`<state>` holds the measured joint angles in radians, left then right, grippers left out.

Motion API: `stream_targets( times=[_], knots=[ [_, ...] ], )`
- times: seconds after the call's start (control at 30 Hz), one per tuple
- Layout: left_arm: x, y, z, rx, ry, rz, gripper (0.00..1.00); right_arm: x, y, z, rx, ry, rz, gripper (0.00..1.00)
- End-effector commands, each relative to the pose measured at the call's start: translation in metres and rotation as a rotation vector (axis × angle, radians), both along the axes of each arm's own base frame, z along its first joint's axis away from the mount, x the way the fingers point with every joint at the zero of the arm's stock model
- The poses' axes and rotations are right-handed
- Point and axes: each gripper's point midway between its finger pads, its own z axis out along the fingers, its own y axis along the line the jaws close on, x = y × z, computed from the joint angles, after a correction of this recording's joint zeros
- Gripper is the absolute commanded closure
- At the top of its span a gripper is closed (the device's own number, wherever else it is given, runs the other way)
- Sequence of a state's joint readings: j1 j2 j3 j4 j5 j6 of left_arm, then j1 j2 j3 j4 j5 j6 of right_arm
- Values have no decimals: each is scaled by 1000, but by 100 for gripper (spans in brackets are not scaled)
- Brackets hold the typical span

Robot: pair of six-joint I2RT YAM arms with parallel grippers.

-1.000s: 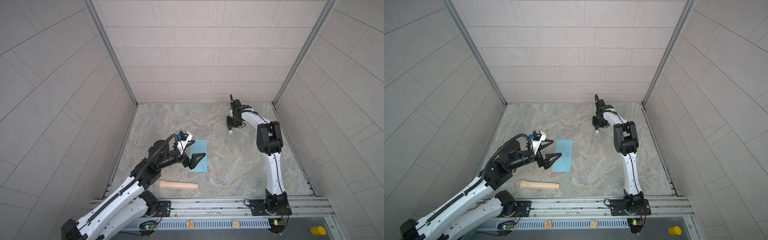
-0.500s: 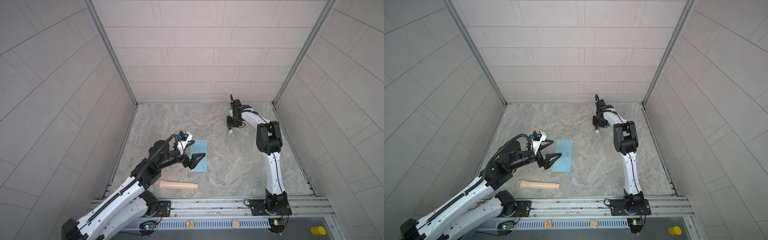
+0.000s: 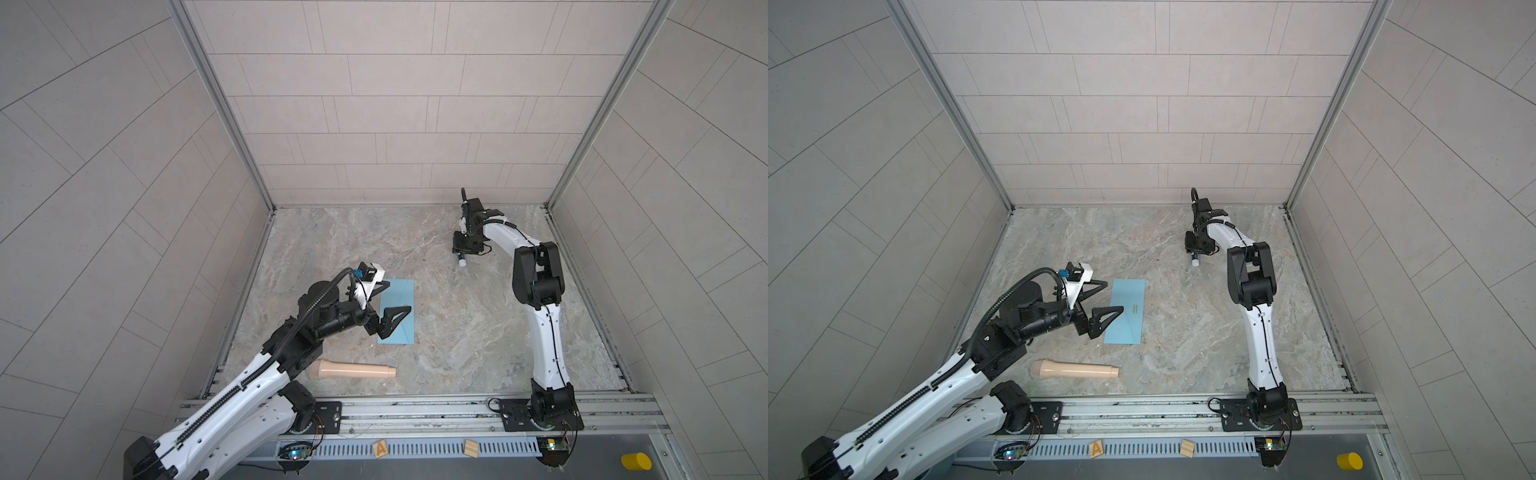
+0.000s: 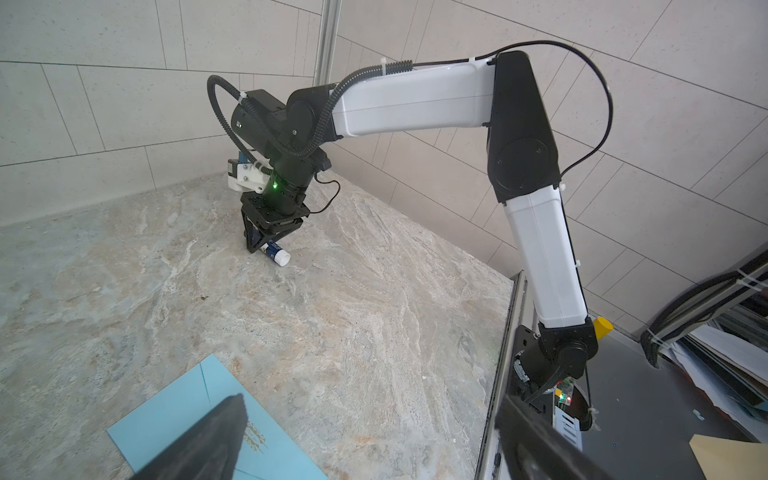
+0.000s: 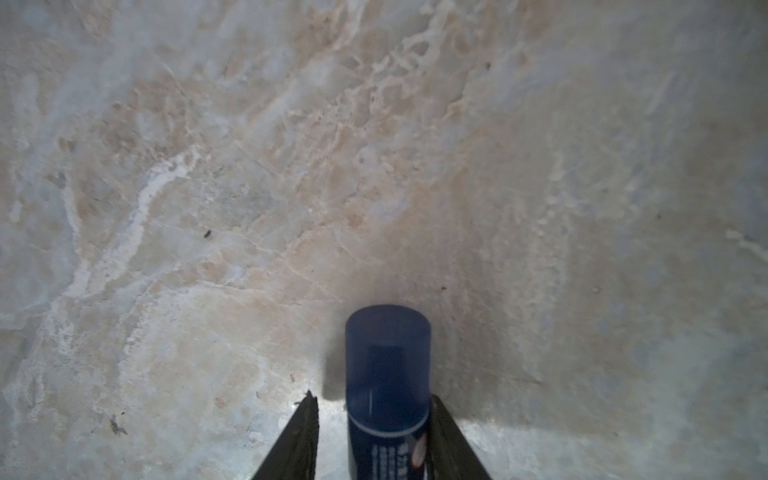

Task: Place the letter into the envelope and seal it
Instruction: 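Open the left gripper and carry the glue stick away with the right gripper, then lower the glue stick and release it on the table with the right gripper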

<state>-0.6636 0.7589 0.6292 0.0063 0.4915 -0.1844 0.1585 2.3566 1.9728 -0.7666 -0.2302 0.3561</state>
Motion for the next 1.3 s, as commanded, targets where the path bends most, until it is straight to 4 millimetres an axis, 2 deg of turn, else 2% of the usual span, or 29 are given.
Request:
stream_targets(
  times=[0.0, 0.73, 0.93, 1.03, 1.13, 1.27],
  knots=[
    [-1, 1, 3, -18, -18, 3, 0, -16, -9, -30, -28, 99, -16, 55],
    [-1, 3, 1, -16, -18, 13, 0, -14, -7, -28, -12, 98, -17, 35],
    [0, 5, 1, -11, -17, 24, 0, -11, -7, -19, -8, 84, -15, 31],
    [3, 8, -1, -1, -17, 50, 0, -8, -6, -5, -3, 61, -11, 26],
    [13, 16, -1, 18, -23, 123, 0, -4, -7, 27, 9, 8, -12, 20],
    [33, 37, 2, 55, -42, 290, 0, 0, -8, 99, 22, -134, -8, 16]
  ],
)
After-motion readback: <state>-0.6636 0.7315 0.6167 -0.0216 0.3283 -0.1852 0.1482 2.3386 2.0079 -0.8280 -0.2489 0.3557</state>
